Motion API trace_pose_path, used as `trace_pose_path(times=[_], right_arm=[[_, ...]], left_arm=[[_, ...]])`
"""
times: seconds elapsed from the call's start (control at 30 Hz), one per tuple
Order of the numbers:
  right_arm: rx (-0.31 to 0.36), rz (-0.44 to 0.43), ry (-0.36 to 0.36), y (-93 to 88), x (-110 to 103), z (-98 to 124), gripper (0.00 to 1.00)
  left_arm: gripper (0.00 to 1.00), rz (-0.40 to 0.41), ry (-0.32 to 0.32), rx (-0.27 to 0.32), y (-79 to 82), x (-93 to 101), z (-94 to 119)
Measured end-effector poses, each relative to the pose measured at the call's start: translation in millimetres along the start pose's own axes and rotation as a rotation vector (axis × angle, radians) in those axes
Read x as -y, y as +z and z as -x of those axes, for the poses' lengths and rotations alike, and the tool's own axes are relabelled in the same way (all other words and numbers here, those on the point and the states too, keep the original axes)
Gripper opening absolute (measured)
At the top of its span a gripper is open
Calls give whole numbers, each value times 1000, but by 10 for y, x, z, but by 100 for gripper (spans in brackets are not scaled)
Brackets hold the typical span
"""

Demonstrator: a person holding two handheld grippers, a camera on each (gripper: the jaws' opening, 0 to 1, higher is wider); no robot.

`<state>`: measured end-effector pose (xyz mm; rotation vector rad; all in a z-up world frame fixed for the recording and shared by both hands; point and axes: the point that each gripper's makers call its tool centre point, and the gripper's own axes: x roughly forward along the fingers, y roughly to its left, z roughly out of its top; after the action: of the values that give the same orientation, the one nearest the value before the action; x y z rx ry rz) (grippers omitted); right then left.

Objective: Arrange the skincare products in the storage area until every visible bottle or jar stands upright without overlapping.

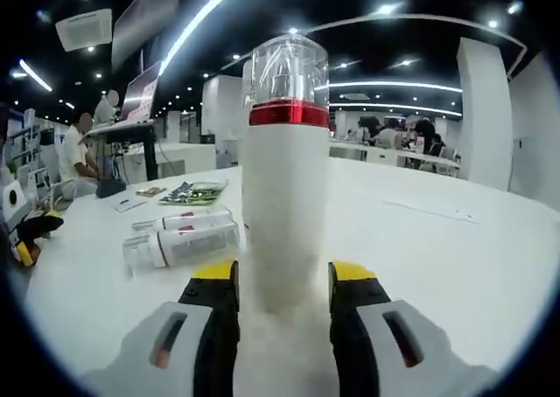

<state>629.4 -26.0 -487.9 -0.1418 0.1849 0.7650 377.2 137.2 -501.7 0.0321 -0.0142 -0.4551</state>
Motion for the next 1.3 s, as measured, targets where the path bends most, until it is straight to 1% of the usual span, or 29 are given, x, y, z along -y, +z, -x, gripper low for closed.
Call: trace_pose_path(times=[0.07, 0.13, 0.17, 0.4, 0.5, 0.57, 0.6, 0.67, 0.83, 0.97, 1.17, 1.3], right_arm=[[7, 11, 6, 18, -10, -38, 34], [-3, 72, -10, 5, 36, -53, 31], [4, 60, 2, 11, 9, -55, 31], [9, 93, 15, 15, 60, -56, 31], [10, 91, 6, 16, 143, -94, 31], [10, 84, -4, 18, 151, -97, 31], [10, 80, -11, 21, 205, -126, 31], [13, 82, -9, 20, 239, -160, 31], [17, 96, 3, 29, 228, -199, 31], [14, 106, 12, 29, 210, -141, 31], [90, 32, 40, 157, 238, -37, 29], [96, 68, 48, 168, 205, -48, 29]], left_arm=[[59, 0, 1, 1, 0, -3, -3], [59, -2, 1, 1, -1, -5, -8], [59, -2, 0, 1, 0, -5, -13], [59, -3, -1, 5, 4, -2, -29], [59, -3, -2, 7, 6, -2, -28], [59, -2, -3, 7, 7, -2, -28], [59, -2, -3, 8, 7, -4, -29], [59, -3, -4, 8, 4, -7, -30], [59, -5, -4, 8, 2, -14, -34], [59, -7, -4, 8, 1, -17, -35], [59, -5, -7, 9, 5, -12, -35], [59, -7, -5, 8, 4, -12, -37]])
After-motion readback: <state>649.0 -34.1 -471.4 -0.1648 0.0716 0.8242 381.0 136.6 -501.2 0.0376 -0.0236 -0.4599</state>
